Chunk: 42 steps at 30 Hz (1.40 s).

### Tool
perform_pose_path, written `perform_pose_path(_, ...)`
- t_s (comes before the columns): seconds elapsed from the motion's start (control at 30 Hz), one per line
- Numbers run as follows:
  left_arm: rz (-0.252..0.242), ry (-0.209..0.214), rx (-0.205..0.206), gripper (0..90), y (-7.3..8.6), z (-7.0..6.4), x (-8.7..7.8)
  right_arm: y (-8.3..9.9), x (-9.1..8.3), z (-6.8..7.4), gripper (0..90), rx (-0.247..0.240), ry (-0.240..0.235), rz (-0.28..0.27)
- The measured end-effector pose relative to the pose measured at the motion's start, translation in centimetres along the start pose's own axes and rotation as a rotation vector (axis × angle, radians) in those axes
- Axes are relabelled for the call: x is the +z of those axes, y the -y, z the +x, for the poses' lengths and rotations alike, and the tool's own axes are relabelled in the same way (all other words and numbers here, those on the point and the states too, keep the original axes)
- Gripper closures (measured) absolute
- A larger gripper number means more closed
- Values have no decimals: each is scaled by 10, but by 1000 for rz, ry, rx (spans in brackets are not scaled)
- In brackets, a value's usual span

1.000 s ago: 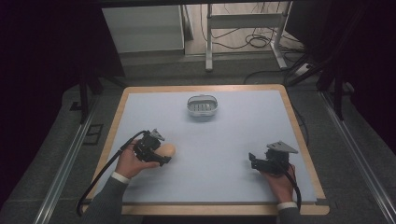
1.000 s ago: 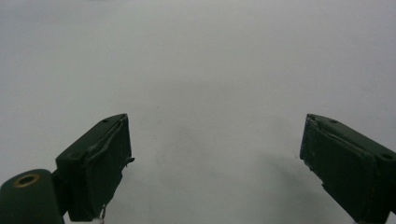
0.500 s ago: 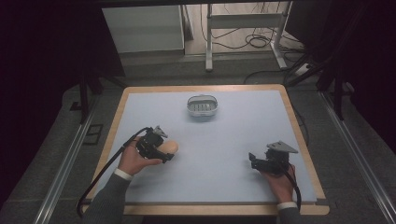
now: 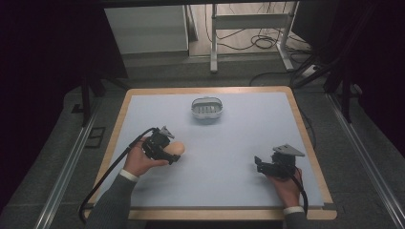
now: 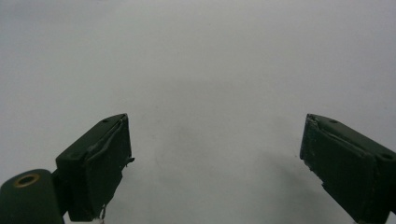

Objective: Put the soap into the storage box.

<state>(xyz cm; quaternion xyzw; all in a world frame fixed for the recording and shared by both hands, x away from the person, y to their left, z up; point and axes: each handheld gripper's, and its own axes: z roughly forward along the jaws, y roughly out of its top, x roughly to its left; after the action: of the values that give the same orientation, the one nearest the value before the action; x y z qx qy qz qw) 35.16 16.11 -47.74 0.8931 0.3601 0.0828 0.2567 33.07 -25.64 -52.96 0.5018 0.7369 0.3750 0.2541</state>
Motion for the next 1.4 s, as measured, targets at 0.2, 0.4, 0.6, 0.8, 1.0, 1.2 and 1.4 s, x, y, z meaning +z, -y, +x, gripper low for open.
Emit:
perform_pose_path(0.2,-2,-6,1,328,-4,1,-1,0,0,0,89,2,0,0)
perform_pose_path(0.4,0,-8,9,328,-9,1,0,0,0,0,89,3,-1,0)
perform_pose_path(0.6,-2,-7,9,328,-13,2,0,0,0,0,88,6,0,1)
perform_pose_path(0.8,0,-9,9,328,-16,3,0,0,0,0,88,7,1,1)
perform_pose_path(1.0,-3,-16,14,328,-21,4,0,0,0,-1,89,7,2,1)
perform_pose_path(1.2,-6,-22,21,328,-25,5,-2,0,0,0,89,7,3,2)
perform_pose_path(1.4,-8,-24,22,328,-29,7,-2,0,0,0,89,6,3,1)
